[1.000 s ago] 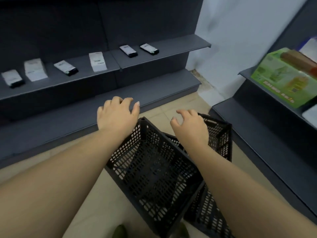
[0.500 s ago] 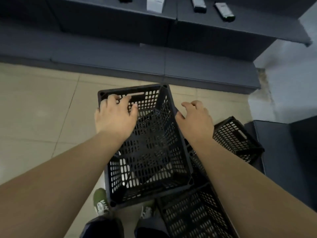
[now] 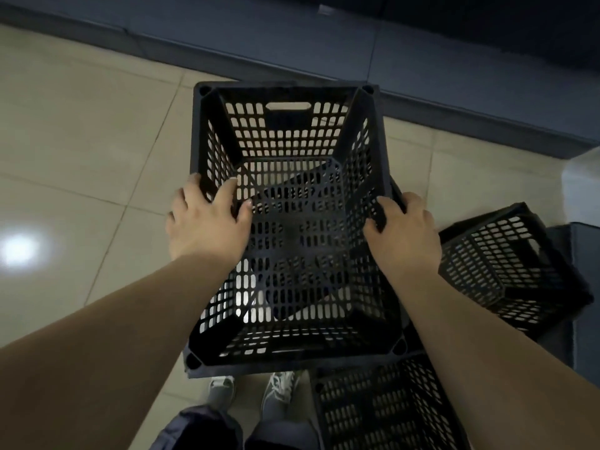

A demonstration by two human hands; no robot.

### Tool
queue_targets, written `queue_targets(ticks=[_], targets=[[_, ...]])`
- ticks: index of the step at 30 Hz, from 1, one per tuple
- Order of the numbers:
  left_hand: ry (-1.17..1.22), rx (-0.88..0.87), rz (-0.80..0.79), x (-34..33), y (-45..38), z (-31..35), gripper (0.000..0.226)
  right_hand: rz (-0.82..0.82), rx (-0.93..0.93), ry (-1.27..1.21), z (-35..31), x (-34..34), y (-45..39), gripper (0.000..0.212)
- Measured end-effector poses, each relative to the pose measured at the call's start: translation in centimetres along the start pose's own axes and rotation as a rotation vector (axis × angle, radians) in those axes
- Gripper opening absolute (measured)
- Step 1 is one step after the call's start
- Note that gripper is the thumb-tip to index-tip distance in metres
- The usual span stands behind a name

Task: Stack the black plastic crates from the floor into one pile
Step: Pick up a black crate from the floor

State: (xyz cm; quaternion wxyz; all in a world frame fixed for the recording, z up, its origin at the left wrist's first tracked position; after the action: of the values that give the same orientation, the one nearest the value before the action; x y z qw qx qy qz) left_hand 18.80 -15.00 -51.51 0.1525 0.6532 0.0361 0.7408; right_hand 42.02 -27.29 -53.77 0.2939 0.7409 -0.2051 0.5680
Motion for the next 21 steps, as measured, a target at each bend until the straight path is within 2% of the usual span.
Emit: queue_targets(ticks=[8, 16, 21], targets=[[0.011, 0.170, -0.064, -4.5, -0.6, -2.1, 0.054, -0.107, -0.040, 0.023, 0.6, -4.3, -1.1, 0.052], [0.154, 0.276, -0.119, -5.6, -2.2, -2.9, 0.050, -0.120, -0.039, 0.119, 1.1, -6.0, -1.4, 0.054], [0.123, 0.296, -0.086, -6.2, -3.1, -3.2, 0.048, -0.086, -0.026, 0.086, 1.3, -6.2, -1.4, 0.060]])
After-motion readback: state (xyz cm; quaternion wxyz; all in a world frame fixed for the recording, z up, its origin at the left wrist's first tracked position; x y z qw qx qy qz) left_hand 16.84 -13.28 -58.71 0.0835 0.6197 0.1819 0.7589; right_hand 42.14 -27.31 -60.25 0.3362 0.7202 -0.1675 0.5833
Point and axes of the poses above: each hand's wrist, its own y-axis away from the middle knuckle, its own x-axis out of the back of the hand, z = x × y, the point moved 3 cm from there along -y, towards the middle knuckle
